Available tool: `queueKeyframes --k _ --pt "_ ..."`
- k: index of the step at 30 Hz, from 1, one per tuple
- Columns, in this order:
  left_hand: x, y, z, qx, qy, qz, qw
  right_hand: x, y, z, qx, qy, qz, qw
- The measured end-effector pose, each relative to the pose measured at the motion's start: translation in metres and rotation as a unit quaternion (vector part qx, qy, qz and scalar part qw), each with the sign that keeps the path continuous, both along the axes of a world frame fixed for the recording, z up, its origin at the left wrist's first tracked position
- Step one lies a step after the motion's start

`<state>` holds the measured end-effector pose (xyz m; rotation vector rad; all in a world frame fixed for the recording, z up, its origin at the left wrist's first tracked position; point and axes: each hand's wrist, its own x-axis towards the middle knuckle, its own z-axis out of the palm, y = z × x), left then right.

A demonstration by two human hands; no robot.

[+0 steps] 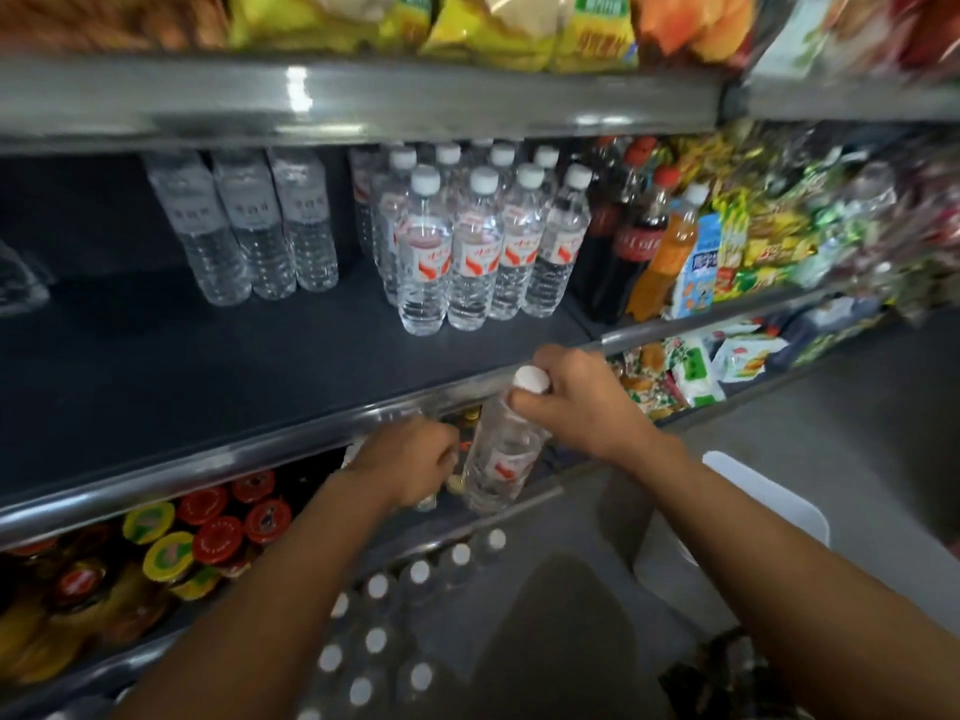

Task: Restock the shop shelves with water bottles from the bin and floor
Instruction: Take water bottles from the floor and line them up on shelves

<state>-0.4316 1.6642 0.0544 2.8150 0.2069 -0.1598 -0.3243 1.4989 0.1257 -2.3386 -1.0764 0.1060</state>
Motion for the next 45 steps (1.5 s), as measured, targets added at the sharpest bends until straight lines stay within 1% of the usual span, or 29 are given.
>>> queueKeyframes --k 5,10,13,16,27,30,33,35,40,45 --pt "0.014 0.017 0.045 0.010 -0.050 0.022 0.998 0.026 0.021 0.047 0.068 -0.056 -0.038 0.995" --pt "0.023 0.032 0.057 0.015 -0.069 0.045 0.997 0.051 0.049 0.064 0.099 -0.064 -0.052 0.992" --pt "0.025 0.042 0.058 0.014 -0.069 0.064 0.995 0.063 0.072 0.066 0.079 -0.081 -0.058 0.992" --pt "0.024 0.051 0.058 0.015 -0.062 0.081 0.995 0.074 0.094 0.066 0.065 -0.070 -0.050 0.994" --pt "0.022 0.063 0.049 0.011 -0.055 0.102 0.993 0.088 0.151 0.071 0.011 -0.055 0.016 0.998" --pt "0.022 0.063 0.046 0.010 -0.056 0.101 0.993 0.093 0.157 0.067 -0.014 -0.082 0.025 0.996" --pt "0.022 0.062 0.042 0.007 -0.051 0.098 0.994 0.100 0.162 0.063 -0.019 -0.074 0.024 0.997" --pt "0.023 0.061 0.040 0.006 -0.044 0.096 0.994 0.104 0.163 0.061 -0.011 -0.064 0.026 0.998" --pt "0.026 0.054 0.035 0.004 -0.030 0.090 0.995 0.104 0.158 0.054 0.013 -0.074 0.016 0.997" --pt "0.025 0.042 0.023 -0.010 -0.028 0.085 0.996 0.088 0.130 0.038 0.071 -0.044 0.006 0.996"
